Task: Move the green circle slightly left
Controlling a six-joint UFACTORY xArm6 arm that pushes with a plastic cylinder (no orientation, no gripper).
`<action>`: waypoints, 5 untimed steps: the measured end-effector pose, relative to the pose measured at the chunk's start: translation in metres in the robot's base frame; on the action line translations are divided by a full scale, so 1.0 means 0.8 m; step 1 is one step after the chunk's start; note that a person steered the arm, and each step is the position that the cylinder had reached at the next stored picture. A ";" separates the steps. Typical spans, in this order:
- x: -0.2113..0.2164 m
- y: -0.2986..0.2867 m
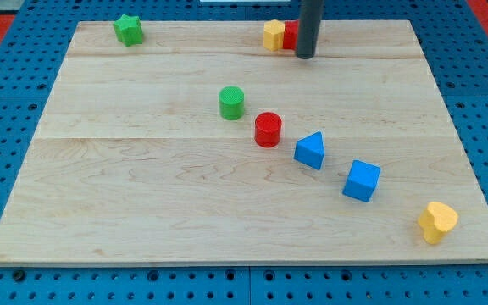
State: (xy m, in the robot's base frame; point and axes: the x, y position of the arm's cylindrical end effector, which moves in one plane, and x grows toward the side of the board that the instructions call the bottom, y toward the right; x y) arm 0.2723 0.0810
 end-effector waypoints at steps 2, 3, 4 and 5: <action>0.061 -0.021; 0.100 -0.021; 0.131 -0.043; 0.148 -0.099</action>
State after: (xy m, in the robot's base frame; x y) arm 0.3909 0.0016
